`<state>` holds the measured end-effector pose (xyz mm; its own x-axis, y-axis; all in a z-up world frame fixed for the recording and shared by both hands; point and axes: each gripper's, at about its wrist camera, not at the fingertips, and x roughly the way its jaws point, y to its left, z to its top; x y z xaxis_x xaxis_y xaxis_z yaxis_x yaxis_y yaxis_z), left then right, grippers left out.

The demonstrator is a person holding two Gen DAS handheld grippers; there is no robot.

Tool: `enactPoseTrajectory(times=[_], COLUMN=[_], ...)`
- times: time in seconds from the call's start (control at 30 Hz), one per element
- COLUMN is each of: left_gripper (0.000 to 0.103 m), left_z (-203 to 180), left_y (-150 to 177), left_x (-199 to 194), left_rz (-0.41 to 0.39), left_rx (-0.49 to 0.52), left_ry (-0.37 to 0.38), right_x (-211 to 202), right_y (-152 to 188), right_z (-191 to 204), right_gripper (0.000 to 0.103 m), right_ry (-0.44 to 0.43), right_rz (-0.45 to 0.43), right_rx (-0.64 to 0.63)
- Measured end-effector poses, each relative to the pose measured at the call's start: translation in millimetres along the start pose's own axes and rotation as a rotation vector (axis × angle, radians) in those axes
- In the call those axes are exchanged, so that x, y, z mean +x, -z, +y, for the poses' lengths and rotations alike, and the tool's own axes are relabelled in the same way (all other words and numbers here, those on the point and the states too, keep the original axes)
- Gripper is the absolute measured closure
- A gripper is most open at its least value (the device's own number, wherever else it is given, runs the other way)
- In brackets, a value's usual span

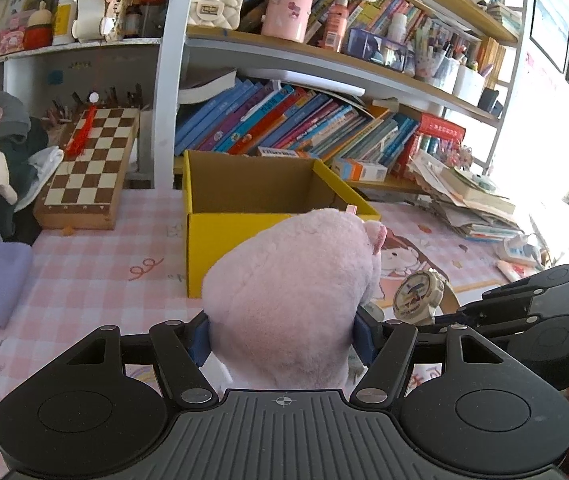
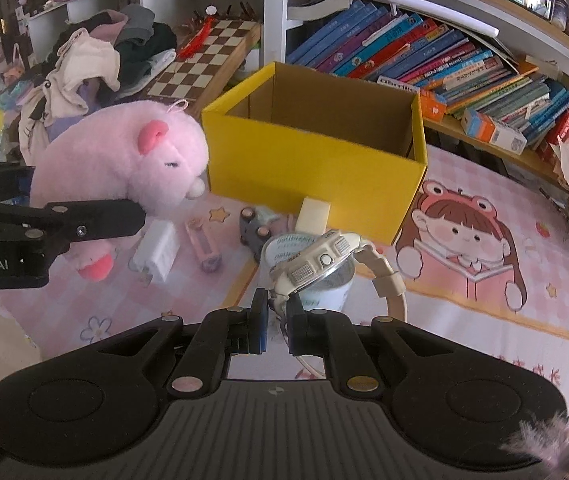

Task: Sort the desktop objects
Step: 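Lift pig with left gripper while right gripper lifts watch toward yellow box, then lower pig into yellow box and open left gripper while right releases watch inside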

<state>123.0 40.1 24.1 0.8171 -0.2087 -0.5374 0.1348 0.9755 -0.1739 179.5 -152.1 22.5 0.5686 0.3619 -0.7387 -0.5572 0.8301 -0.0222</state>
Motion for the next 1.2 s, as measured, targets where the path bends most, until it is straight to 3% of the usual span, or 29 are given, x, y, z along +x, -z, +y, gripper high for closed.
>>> enactPoseTrajectory(times=[0.37,0.7,1.2], left_gripper=[0.037,0.037,0.036], left_z=[-7.6,-11.4,-15.5], left_y=[-31.4,-75.1,-127.9], left_x=[19.9,43.7,117.3], left_rz=[-0.019,-0.061,-0.034], left_rx=[0.034,0.066,0.173], left_ry=[-0.041,-0.062,-0.116], right_x=[5.4,5.5,69.4], right_y=[-36.7,-87.9,-156.8], right_z=[-26.1,-62.8,-98.3], right_gripper=[0.094,0.094,0.094], right_ry=[-0.07,-0.1,-0.13], right_rz=[-0.043,-0.138,-0.157], right_rx=[-0.027,-0.059,-0.142])
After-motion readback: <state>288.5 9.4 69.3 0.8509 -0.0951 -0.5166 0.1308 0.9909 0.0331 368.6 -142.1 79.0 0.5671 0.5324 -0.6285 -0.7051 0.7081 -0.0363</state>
